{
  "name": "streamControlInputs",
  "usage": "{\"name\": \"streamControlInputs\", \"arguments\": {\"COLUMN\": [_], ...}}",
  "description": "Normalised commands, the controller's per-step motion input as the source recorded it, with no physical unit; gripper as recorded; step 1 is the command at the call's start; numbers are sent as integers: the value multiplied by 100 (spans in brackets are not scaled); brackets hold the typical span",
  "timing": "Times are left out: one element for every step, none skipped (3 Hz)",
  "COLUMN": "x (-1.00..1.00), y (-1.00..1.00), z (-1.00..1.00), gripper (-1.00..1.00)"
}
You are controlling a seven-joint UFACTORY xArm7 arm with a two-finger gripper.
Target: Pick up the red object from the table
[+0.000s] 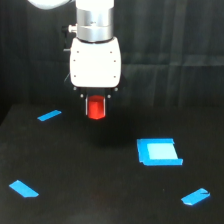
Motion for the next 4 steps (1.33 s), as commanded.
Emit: {"name": "streamControlInputs", "arguments": {"x": [1, 2, 2, 0], "y": [-9, -1, -1, 5], "z": [78, 23, 52, 52], "gripper": [-99, -99, -100, -95]}}
